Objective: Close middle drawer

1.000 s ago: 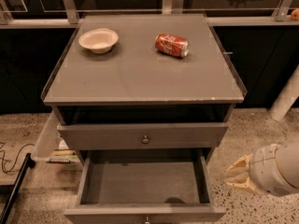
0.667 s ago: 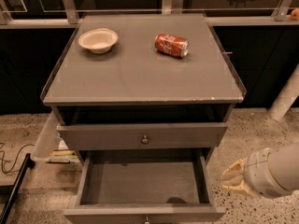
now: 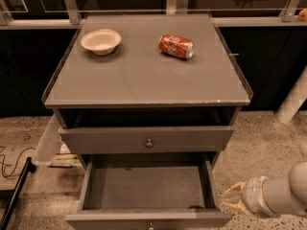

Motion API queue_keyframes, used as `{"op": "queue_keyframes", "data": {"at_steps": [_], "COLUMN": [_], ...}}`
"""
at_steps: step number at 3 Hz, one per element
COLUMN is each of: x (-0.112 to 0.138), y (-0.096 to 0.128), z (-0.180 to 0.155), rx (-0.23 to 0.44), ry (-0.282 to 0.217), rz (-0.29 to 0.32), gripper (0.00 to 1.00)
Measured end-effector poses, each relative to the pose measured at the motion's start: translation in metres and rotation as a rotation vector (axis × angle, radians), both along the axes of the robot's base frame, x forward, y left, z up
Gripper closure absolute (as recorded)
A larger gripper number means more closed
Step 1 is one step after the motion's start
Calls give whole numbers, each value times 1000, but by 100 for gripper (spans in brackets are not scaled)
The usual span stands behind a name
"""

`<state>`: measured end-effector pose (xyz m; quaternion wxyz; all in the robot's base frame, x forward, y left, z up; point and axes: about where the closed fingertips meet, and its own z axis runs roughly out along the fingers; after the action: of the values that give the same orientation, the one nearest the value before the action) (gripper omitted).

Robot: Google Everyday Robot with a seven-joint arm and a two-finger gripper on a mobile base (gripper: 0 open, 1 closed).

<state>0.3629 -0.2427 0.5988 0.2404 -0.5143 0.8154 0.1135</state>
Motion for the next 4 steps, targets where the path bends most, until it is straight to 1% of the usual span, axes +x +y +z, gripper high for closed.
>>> {"op": "queue_keyframes", "data": {"at_steps": [1, 2, 3, 4], "x": [11, 11, 3, -8], "y": [-11, -11, 9, 41], "z": [-49, -49, -68, -99], "rx": [25, 25, 54, 98], "ry": [-9, -9, 2, 34], "rz": [-42, -41, 11, 74], "gripper": [100, 100, 100, 100]}}
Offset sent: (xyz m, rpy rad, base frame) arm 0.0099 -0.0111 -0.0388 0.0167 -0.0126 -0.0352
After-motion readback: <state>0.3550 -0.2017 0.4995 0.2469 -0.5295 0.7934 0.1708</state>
